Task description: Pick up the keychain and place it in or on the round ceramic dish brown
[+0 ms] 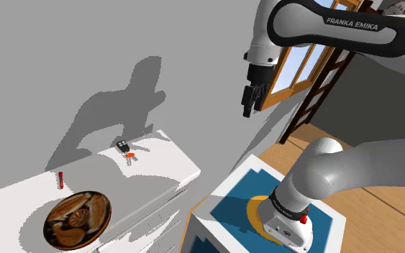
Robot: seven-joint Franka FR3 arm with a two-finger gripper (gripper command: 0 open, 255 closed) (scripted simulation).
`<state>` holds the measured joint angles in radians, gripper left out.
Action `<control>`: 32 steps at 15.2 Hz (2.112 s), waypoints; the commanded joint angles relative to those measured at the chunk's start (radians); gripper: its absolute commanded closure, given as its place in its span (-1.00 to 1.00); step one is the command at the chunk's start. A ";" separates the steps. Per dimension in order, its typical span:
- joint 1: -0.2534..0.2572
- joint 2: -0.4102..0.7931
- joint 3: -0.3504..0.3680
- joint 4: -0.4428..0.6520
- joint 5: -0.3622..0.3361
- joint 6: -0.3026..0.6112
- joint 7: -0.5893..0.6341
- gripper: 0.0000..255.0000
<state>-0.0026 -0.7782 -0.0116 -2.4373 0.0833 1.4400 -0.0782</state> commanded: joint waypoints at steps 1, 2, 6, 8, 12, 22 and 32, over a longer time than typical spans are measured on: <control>0.000 0.000 0.000 0.000 0.000 0.000 0.000 -1.00; 0.007 0.018 0.018 -0.003 0.014 0.029 0.017 -1.00; 0.033 0.104 0.088 -0.002 0.061 0.145 0.081 -1.00; 0.045 0.154 0.122 0.007 0.079 0.202 0.112 -1.00; 0.064 0.266 0.188 0.040 0.102 0.312 0.176 -1.00; 0.090 0.597 0.334 0.216 0.059 0.536 0.358 -1.00; 0.154 0.976 0.402 0.522 -0.135 0.638 0.582 -1.00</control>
<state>0.1429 0.1519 0.3891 -1.9580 -0.0253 2.0732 0.4817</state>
